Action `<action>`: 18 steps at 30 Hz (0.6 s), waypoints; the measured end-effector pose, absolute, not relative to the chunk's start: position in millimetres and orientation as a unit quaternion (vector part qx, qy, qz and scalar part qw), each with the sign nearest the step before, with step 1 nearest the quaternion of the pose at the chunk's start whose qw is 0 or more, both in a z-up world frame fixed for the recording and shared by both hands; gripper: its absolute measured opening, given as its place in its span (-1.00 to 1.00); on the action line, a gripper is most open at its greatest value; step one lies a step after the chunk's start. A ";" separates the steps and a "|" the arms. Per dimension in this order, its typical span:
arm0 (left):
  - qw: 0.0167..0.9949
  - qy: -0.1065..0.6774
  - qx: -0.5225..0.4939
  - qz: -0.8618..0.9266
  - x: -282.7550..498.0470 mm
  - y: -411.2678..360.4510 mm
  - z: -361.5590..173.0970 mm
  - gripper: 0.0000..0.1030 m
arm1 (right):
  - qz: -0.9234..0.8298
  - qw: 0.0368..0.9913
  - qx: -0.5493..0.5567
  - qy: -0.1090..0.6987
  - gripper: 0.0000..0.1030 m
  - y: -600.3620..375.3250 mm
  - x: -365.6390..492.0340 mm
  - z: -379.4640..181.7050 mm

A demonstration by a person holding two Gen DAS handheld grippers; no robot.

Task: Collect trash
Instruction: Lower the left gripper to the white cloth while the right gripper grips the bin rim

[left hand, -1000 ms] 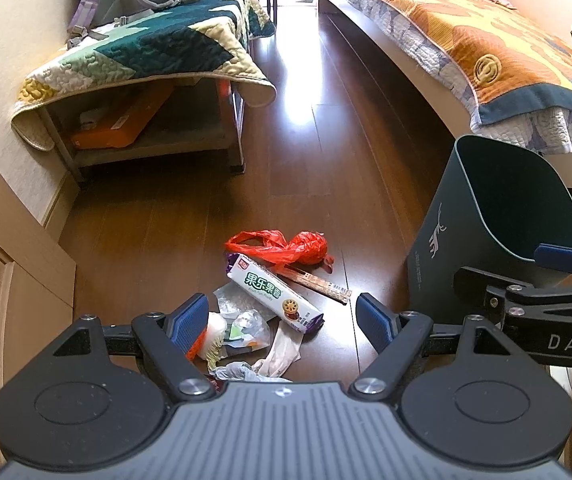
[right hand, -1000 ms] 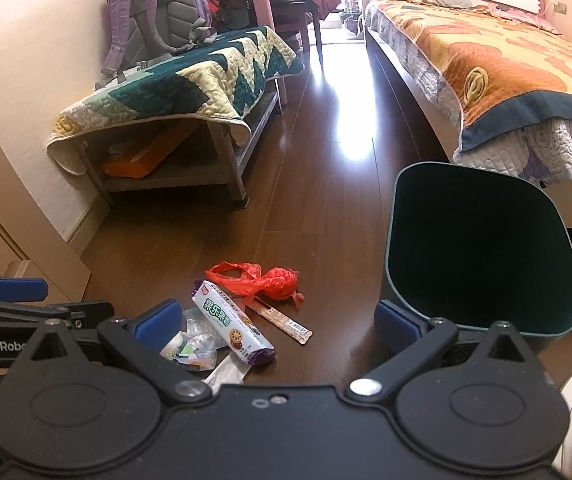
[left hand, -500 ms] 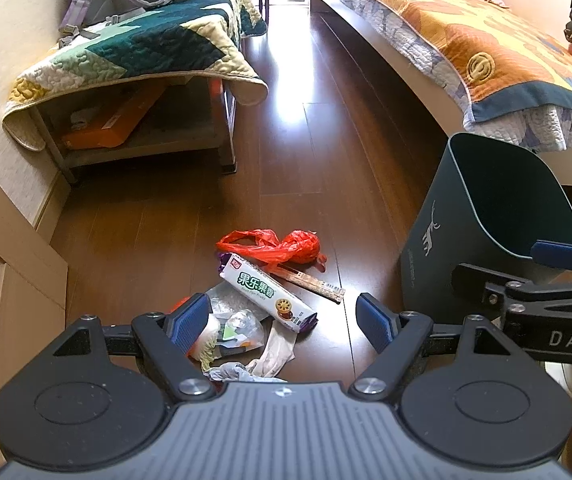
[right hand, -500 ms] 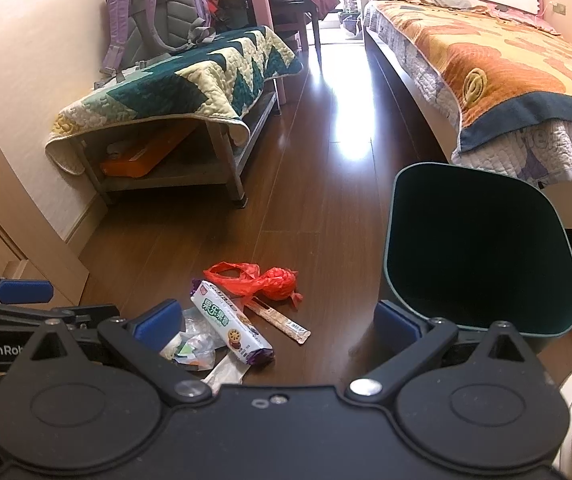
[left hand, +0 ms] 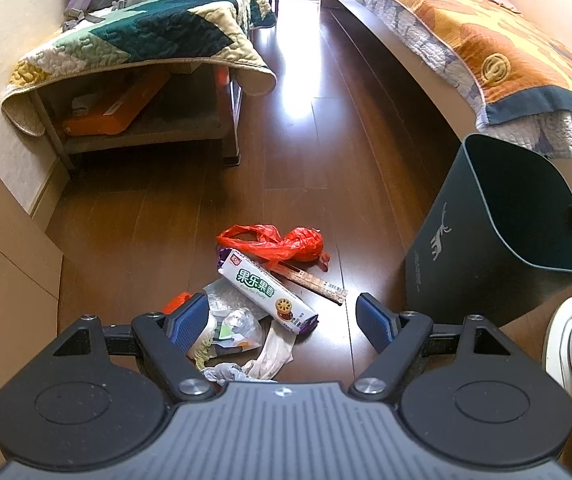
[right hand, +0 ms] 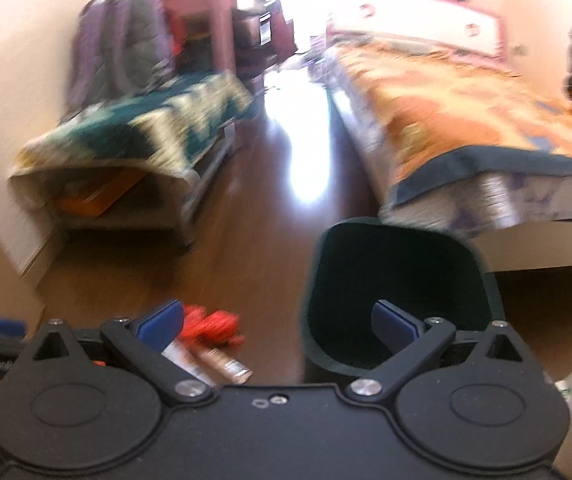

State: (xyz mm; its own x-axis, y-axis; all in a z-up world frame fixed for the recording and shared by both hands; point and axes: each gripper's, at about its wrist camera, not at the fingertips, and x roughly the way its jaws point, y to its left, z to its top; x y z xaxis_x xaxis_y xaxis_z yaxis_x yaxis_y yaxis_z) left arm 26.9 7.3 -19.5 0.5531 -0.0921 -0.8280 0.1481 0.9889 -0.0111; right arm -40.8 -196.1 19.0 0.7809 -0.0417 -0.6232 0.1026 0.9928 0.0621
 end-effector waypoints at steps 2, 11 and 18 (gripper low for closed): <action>0.881 0.468 0.026 -0.064 29.7 6.4 -21.5 0.56 | -0.070 0.943 0.062 0.319 0.96 -223.9 -42.5 27.5; 0.883 0.468 0.030 -0.030 41.3 7.7 -28.1 0.56 | -0.114 0.914 0.047 0.387 0.93 -329.5 -2.8 -3.6; 0.873 0.488 -0.005 0.016 74.2 34.8 -42.2 0.56 | -0.128 0.874 0.048 0.466 0.50 -373.7 49.8 -51.5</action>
State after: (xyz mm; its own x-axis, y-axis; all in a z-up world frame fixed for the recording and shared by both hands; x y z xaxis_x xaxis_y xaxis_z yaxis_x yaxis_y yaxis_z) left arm 74.2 34.8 -42.2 0.5230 0.0241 -0.8520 -0.0334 0.9994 0.0078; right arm 49.8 -373.7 -51.5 0.5328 -0.1783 -0.8273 0.2685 0.9627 -0.0346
